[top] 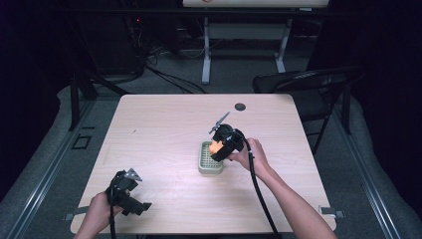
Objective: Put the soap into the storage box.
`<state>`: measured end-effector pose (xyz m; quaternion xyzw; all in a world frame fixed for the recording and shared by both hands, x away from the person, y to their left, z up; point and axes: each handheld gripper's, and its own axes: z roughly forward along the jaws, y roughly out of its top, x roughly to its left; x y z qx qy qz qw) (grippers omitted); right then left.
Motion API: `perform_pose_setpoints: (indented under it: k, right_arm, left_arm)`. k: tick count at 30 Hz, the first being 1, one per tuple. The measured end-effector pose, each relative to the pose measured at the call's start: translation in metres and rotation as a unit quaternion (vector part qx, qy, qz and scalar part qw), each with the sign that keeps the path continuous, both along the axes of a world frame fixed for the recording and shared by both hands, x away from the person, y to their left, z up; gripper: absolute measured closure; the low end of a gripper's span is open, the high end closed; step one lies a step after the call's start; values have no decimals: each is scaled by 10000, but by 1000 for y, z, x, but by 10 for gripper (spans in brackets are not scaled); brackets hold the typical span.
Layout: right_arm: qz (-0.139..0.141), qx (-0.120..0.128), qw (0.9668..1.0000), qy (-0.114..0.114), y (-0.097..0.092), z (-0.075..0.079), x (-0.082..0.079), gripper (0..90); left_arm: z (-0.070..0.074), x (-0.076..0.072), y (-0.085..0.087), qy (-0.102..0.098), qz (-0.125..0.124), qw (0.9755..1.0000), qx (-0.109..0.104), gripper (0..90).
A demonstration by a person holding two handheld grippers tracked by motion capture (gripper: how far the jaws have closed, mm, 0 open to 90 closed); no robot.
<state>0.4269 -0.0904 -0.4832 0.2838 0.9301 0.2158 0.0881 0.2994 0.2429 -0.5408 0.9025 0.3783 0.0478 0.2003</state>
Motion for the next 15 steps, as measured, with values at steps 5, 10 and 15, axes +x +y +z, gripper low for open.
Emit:
perform_pose_setpoints:
  k: [5,10,15]
  right_arm:
    - [-12,-10,10000,91,7,-9,7,250]
    - [-50,-8,9999,164,13,-19,13,250]
    - [-47,37,9997,233,19,-28,19,250]
  left_arm:
    - [0,0,0,6,7,10000,-2,2]
    - [0,0,0,6,2,10000,0,2]
    - [0,0,1,7,16,10000,-4,2]
